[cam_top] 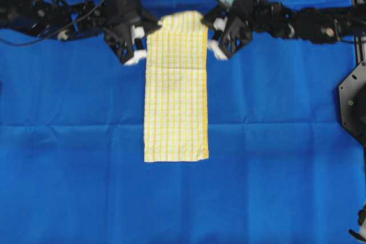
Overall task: Fold the yellow towel.
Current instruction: 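Fold the top end down toward the bottom end with both grippers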
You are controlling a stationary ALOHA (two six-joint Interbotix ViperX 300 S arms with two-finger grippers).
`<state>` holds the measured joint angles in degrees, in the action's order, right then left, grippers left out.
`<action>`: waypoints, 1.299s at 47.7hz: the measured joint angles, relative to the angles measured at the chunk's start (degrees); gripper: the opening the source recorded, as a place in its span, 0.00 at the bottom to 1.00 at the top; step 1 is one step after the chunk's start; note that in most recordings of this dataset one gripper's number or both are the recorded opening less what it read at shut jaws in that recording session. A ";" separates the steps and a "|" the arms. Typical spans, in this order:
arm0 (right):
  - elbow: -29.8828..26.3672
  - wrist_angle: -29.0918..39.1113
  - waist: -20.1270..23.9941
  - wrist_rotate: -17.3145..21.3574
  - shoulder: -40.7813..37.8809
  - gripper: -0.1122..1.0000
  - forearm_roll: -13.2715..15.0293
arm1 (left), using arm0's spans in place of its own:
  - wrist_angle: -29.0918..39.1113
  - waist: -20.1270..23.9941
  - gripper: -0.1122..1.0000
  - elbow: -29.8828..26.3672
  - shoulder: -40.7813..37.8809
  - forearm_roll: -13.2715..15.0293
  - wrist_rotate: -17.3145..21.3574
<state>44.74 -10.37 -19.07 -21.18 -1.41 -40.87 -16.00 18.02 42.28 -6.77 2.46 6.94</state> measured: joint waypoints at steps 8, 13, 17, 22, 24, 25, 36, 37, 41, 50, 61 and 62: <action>3.34 -1.05 7.03 1.41 2.90 0.14 -1.85 | 0.00 -6.33 0.15 3.60 4.04 0.35 -0.62; 5.36 -2.99 12.13 2.02 4.13 0.14 -3.69 | 0.00 -10.46 0.15 5.10 4.92 0.35 -2.64; 6.33 -4.48 16.26 2.11 4.57 0.14 -5.36 | 0.00 -13.36 0.16 5.54 5.01 0.35 -3.96; 6.68 -5.89 21.09 2.11 4.57 0.14 -7.29 | 0.00 -17.23 0.15 6.06 5.01 0.35 -5.19; 6.77 -6.24 22.32 2.20 4.66 0.14 -8.00 | 0.00 -18.98 0.15 6.15 5.01 0.35 -5.36; 6.77 -6.42 22.94 2.20 4.66 0.14 -8.35 | 0.00 -19.86 0.16 6.15 5.01 0.35 -5.36; 6.77 -7.12 29.62 2.20 4.66 0.14 -11.16 | -0.26 -25.66 0.16 5.80 4.66 0.44 -5.45; 6.77 -7.12 30.06 2.29 4.66 0.14 -11.25 | -0.35 -26.02 0.15 5.80 4.39 0.44 -5.45; 6.77 -7.21 31.82 2.29 4.57 0.14 -11.69 | -0.53 -27.16 0.15 5.54 3.34 0.35 -5.80; 6.59 -7.21 33.84 2.20 3.87 0.14 -11.87 | -2.72 -28.56 0.16 4.83 0.35 0.44 -7.91; 5.63 -6.33 34.01 2.20 1.23 0.14 -11.87 | -4.31 -28.92 0.15 4.92 -1.23 0.44 -8.26; 5.54 -6.24 34.01 2.20 0.97 0.14 -11.87 | -4.39 -28.92 0.16 4.83 -1.41 0.44 -8.26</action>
<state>50.27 -16.61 14.94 -18.98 -0.44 -52.73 -20.39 -10.90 47.11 -8.17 2.90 -1.32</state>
